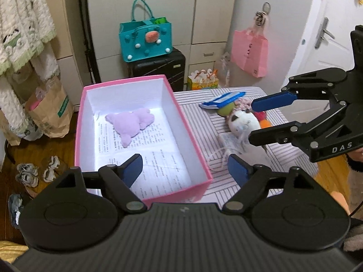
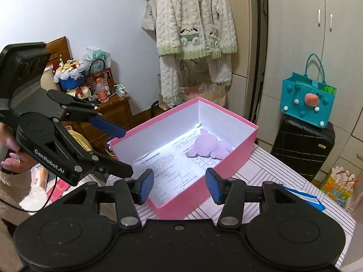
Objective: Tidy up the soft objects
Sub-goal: 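Grasp the orange sponge egg with the left gripper while the right grasps the pink strawberry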
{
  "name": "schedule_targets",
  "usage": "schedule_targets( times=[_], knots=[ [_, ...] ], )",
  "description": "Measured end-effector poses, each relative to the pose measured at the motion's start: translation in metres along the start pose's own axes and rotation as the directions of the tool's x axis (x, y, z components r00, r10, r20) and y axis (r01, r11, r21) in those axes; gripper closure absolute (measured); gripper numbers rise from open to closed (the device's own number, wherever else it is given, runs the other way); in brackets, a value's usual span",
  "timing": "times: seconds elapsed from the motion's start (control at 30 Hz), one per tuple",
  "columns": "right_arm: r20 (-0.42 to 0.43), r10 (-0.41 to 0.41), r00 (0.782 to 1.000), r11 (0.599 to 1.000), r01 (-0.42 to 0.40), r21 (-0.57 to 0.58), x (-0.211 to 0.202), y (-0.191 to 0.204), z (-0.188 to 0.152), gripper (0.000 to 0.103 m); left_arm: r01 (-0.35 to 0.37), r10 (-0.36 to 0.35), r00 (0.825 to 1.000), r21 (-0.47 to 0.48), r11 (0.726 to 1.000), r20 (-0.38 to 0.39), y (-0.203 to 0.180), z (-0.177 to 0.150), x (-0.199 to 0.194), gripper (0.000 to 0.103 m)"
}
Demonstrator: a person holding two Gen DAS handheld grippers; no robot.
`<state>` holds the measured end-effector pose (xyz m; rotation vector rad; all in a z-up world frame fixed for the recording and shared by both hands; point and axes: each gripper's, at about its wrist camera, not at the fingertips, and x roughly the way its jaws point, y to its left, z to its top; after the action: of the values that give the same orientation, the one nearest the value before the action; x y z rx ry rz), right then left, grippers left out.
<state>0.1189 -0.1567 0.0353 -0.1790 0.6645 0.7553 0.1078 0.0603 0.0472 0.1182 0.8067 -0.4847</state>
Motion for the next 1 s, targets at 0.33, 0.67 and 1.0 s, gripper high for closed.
schedule_targets(
  times=[0.33, 0.67, 1.0],
  knots=[
    [0.012, -0.054, 0.998, 0.998, 0.054, 0.021, -0.040, -0.004, -0.041, 0.043, 0.048, -0.044, 0.998, 0.100, 0.994, -0.040, -0.048, -0.002, 0.005, 0.018],
    [-0.011, -0.110, 0.994, 0.986, 0.110, 0.128, -0.064, -0.033, -0.089, 0.042, 0.157, -0.145, 0.987, 0.194, 0.968, -0.075, -0.105, 0.005, 0.037, 0.018],
    [-0.043, -0.170, 0.984, 0.959, 0.176, 0.223, -0.071, -0.087, -0.131, 0.040, 0.227, -0.212, 0.973, 0.219, 0.949, -0.091, -0.142, 0.012, 0.091, 0.020]
  ],
)
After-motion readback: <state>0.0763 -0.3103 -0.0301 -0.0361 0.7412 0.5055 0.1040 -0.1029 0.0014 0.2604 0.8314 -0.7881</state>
